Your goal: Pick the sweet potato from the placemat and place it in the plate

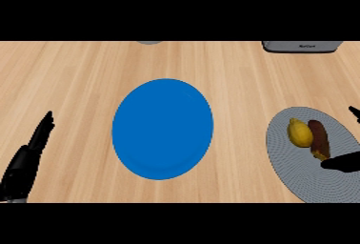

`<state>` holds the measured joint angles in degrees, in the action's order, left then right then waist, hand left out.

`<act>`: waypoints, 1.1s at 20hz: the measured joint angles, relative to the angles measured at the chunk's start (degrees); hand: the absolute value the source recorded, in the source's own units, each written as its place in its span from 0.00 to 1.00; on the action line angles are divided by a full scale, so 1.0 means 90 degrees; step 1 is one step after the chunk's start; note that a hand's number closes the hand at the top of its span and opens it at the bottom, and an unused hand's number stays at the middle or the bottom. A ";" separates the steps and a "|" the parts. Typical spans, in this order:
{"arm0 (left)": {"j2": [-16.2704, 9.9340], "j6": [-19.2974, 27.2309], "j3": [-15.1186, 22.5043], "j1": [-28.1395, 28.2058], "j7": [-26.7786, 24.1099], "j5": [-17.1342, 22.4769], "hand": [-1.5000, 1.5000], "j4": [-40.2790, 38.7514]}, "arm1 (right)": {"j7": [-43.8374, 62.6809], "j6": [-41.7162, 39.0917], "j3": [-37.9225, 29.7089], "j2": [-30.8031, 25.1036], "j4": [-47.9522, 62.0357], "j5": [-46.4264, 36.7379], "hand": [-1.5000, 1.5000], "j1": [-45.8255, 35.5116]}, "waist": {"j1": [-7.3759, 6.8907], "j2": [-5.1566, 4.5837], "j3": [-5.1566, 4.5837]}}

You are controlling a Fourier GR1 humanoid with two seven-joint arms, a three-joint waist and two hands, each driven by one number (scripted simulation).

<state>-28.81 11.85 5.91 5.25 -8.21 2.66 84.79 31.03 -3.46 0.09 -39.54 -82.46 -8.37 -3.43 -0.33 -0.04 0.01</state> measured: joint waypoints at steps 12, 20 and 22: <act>0.0393 -0.0351 -0.0401 0.0151 0.0128 -0.0509 0.50 0.0227 | -0.0768 -0.0640 -0.0188 0.0676 0.1585 -0.0697 0.00 -0.0710 | 0.0002 0.0003 0.0000; 0.0667 -0.0754 -0.0809 -0.0111 0.0157 -0.0799 0.50 0.0025 | -0.1060 -0.0789 -0.0505 0.0981 0.2239 -0.1174 0.00 -0.1061 | 0.0014 0.0004 -0.0001; 0.0754 -0.0809 -0.0879 -0.0055 0.0159 -0.0882 0.50 0.0098 | -0.1218 -0.0785 -0.0561 0.1055 0.2392 -0.1289 1.00 -0.1094 | 0.0013 0.0004 -0.0001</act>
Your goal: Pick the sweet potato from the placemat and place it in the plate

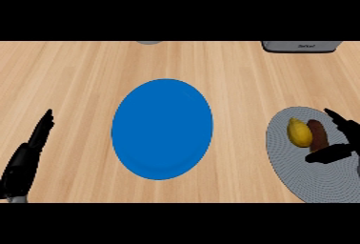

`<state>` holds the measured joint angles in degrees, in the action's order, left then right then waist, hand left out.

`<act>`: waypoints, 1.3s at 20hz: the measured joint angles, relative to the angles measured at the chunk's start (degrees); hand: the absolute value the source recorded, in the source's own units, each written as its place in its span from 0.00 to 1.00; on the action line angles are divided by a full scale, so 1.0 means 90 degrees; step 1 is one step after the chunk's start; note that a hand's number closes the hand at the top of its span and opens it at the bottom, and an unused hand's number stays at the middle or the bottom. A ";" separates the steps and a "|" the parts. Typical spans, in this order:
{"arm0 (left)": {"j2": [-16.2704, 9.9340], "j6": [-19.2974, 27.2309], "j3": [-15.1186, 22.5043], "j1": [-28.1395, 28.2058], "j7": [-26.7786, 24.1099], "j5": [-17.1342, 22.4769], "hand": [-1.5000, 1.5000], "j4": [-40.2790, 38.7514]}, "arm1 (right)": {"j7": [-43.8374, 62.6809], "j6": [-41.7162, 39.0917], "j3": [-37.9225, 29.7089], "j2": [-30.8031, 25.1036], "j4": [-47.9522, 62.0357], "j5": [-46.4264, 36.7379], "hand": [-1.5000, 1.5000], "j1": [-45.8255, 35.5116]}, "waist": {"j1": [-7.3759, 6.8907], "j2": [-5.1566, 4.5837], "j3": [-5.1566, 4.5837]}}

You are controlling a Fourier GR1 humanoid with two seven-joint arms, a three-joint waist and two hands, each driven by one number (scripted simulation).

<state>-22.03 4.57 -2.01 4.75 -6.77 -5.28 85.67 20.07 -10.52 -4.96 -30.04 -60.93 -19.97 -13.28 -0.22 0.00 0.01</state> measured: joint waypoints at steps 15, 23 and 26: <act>0.0459 -0.0169 -0.0123 -0.0081 -0.0134 -0.0452 0.50 -0.0092 | -0.1711 0.0292 0.0233 0.0080 0.1054 -0.0980 1.00 -0.0772 | -0.0138 -0.0027 0.0000; 0.0396 -0.0295 -0.0140 -0.0332 0.0007 -0.0437 0.50 -0.0095 | -0.2926 0.0626 0.1293 -0.0067 0.1665 -0.2299 1.00 -0.2145 | -0.0293 -0.0075 0.0008; 0.0406 -0.0301 -0.0217 -0.0321 -0.0073 -0.0426 0.50 -0.0203 | -0.3314 0.1253 0.1253 0.0111 0.1988 -0.2504 1.00 -0.2423 | -0.0211 -0.0059 0.0008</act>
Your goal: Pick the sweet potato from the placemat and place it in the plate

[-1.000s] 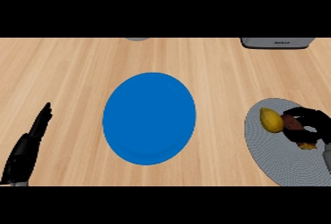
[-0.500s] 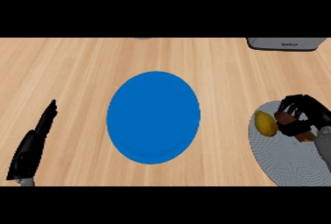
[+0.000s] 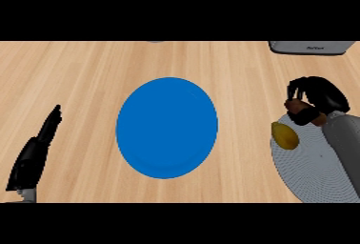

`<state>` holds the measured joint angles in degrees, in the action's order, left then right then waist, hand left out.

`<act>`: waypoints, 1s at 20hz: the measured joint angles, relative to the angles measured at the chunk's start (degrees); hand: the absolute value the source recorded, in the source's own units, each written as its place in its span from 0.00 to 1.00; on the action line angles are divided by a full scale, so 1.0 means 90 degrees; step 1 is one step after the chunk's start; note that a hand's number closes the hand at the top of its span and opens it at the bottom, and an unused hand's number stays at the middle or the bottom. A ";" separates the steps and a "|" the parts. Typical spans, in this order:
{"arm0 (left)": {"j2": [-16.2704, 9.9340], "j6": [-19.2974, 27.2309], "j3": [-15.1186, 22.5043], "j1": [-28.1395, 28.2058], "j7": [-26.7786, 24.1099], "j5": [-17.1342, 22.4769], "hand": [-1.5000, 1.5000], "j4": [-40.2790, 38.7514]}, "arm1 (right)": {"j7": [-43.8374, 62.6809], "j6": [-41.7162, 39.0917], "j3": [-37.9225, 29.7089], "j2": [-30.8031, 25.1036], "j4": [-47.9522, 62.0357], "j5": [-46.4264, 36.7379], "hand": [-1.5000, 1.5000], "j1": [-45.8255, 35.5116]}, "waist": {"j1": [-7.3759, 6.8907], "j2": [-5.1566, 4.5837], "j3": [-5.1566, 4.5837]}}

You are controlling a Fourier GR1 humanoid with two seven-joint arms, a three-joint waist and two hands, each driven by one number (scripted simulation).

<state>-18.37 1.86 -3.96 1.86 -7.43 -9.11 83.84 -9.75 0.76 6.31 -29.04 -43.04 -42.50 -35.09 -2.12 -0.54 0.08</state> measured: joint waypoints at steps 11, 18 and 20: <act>-0.0016 -0.0009 -0.0186 0.0453 -0.0021 0.0017 0.50 0.0228 | -0.1055 0.0376 -0.0518 0.0066 -0.1642 0.0743 1.00 -0.0250 | 0.0261 0.0103 -0.0011; 0.0017 -0.0024 -0.0227 0.0474 0.0058 -0.0017 0.50 0.0315 | -0.0531 -0.0695 -0.0249 0.0407 -0.3847 0.1417 1.00 0.0126 | 0.0328 0.0116 -0.0013; 0.0016 -0.0021 -0.0262 0.0339 0.0063 -0.0049 0.50 0.0190 | -0.0176 -0.0907 -0.0129 0.0565 -0.4397 0.1490 1.00 0.0178 | 0.0317 0.0106 -0.0014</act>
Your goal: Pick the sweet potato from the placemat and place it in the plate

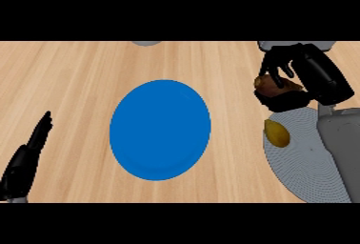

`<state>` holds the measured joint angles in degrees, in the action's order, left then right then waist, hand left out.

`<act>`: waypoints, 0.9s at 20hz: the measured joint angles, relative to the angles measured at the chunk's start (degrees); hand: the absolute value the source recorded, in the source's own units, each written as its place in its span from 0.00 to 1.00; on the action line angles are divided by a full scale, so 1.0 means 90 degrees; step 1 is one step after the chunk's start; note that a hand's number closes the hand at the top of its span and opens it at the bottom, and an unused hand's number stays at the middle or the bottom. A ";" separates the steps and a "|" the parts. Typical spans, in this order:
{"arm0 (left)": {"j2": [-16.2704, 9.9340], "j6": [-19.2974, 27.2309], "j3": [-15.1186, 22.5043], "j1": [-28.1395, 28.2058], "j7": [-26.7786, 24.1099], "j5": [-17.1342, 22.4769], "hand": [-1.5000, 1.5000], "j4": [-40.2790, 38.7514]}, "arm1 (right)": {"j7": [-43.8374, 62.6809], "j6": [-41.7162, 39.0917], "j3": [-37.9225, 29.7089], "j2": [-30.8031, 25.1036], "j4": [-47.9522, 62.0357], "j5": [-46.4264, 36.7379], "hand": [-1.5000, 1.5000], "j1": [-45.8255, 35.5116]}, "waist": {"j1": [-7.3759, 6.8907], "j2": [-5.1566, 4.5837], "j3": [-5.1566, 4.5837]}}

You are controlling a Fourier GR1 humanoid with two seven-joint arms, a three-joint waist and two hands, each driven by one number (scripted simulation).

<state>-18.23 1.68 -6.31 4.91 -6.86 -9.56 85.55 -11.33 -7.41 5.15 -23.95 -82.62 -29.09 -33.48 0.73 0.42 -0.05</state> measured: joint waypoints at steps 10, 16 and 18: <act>-0.0008 -0.0199 -0.0069 -0.0139 -0.0074 -0.0024 0.50 -0.0106 | 0.2171 -0.0356 0.0966 0.1606 -0.0634 -0.0404 1.00 -0.0838 | -0.0124 -0.0036 0.0001; 0.0076 -0.0206 -0.0066 -0.0081 -0.0099 -0.0079 0.50 -0.0019 | 0.2690 -0.0294 0.1526 0.2379 0.0297 -0.0745 1.00 -0.1292 | -0.0166 -0.0047 0.0002; 0.0088 -0.0211 -0.0071 -0.0182 -0.0019 -0.0102 0.50 -0.0027 | 0.2772 -0.0117 0.1788 0.2487 0.0645 -0.0732 1.00 -0.1363 | -0.0172 -0.0052 0.0003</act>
<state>-17.44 -0.22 -6.95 3.27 -7.03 -10.48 85.31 13.62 -8.46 21.24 -1.57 -76.81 -35.68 -45.75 -0.82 -0.05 -0.03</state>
